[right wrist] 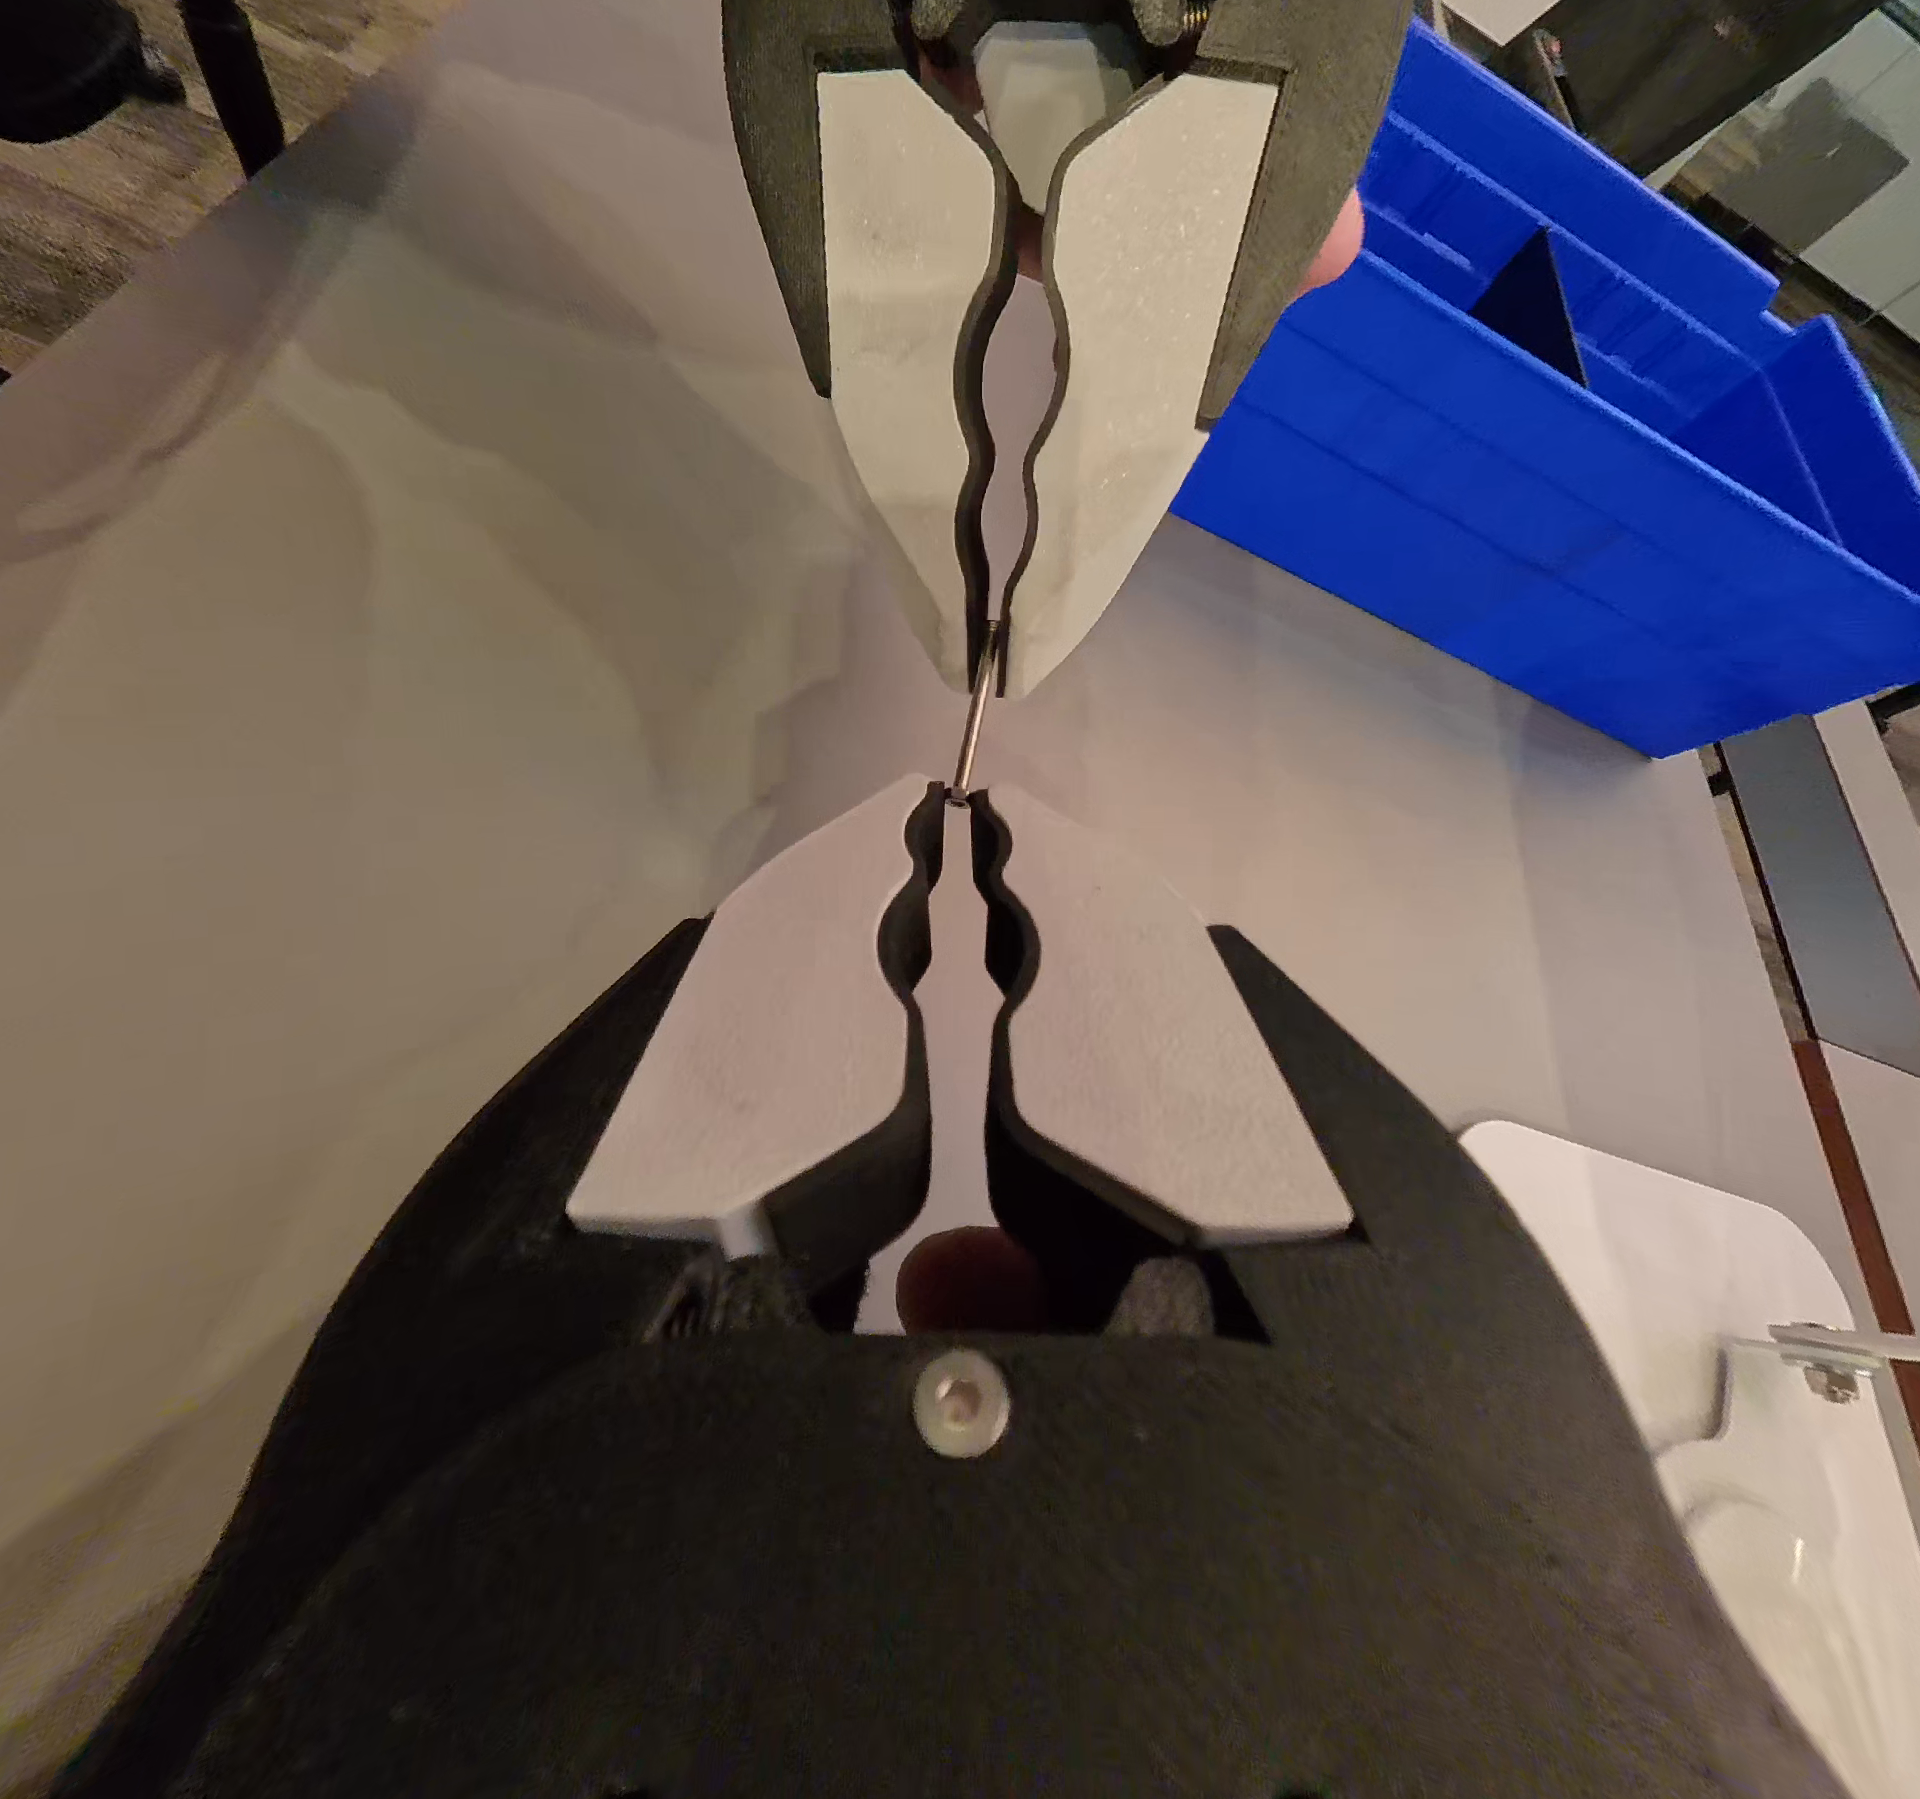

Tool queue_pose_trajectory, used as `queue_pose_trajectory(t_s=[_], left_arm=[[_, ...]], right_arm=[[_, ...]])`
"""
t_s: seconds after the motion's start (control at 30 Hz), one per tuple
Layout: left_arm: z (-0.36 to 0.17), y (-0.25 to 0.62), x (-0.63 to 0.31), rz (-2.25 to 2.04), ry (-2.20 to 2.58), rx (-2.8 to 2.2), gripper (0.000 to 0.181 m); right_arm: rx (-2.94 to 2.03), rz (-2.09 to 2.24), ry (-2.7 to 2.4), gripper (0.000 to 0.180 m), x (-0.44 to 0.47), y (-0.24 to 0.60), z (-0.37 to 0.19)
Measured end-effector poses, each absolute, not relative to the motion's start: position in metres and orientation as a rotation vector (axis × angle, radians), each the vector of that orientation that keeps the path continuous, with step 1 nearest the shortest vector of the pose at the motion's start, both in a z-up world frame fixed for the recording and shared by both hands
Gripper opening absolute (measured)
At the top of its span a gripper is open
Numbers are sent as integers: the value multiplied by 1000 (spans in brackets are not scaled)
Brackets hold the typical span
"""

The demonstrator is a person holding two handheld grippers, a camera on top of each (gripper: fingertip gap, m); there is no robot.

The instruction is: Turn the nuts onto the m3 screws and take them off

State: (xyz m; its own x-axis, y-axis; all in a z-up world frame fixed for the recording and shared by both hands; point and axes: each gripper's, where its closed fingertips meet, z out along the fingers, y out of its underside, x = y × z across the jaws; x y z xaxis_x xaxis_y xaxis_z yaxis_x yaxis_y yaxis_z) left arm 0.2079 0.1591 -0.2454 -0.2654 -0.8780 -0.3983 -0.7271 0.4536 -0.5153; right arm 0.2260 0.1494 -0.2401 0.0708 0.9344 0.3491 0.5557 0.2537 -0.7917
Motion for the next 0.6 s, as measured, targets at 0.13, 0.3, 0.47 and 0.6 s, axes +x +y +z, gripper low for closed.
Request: queue_pose_trajectory(t_s=[0.13,0.3,0.47,0.6], left_arm=[[-243,161,210,-282,2047,-1321,3],[-243,163,211,-271,2026,-1305,3],[-237,165,214,-243,1995,-1267,3],[-235,167,216,-208,1973,-1236,3]], right_arm=[[-1432,566,-1566,5,228,151,-237],[-1440,606,-1536,5,230,152,-234],[-1448,650,-1509,5,232,153,-231],[-1454,683,-1484,5,233,154,-228]])
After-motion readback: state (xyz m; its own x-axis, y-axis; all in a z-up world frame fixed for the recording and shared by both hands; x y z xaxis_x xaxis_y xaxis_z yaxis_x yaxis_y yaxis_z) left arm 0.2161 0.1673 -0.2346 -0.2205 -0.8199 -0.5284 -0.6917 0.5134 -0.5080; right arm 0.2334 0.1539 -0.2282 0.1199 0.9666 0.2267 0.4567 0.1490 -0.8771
